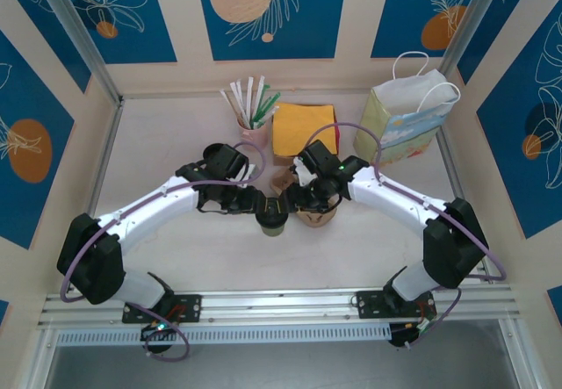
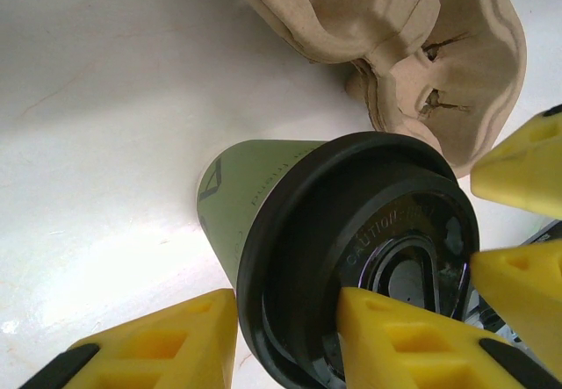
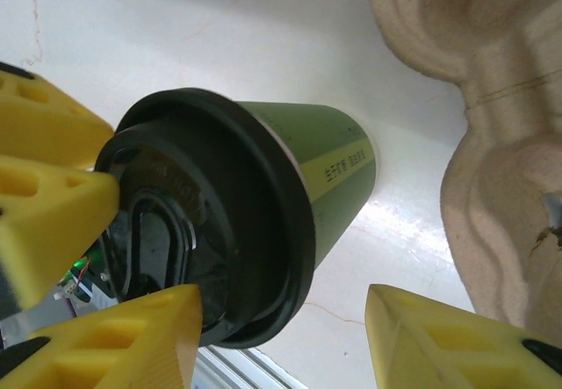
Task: Pack the takeout coffee
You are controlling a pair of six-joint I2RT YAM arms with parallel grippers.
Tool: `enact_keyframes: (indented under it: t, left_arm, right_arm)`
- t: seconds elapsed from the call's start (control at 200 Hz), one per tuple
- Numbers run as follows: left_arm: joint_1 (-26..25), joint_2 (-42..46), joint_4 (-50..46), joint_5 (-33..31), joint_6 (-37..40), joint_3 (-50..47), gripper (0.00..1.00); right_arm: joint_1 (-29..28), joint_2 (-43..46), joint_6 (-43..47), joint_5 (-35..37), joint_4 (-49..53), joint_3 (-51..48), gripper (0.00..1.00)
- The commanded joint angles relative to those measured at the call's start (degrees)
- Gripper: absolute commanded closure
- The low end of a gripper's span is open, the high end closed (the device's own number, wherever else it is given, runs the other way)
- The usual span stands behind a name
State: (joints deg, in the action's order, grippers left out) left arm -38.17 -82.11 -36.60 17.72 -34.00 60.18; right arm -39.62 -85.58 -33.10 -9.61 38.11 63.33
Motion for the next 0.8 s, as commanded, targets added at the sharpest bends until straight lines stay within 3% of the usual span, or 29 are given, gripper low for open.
enact_keyframes:
  t: [0.0,0.795]
  left_arm:
    - [-1.18,-2.34,-6.91,-2.69,1.23,-1.25,0.66]
    - [-1.18,-2.71,-6.73,-2.6,1.49,-1.74,0.66]
  right_arm:
    - [-0.93,2.17,0.32,-2.24,1.31,0.26,0.47]
    - [-4.68,-6.19,1.81,-0.7,2.67,-4.92,0.52]
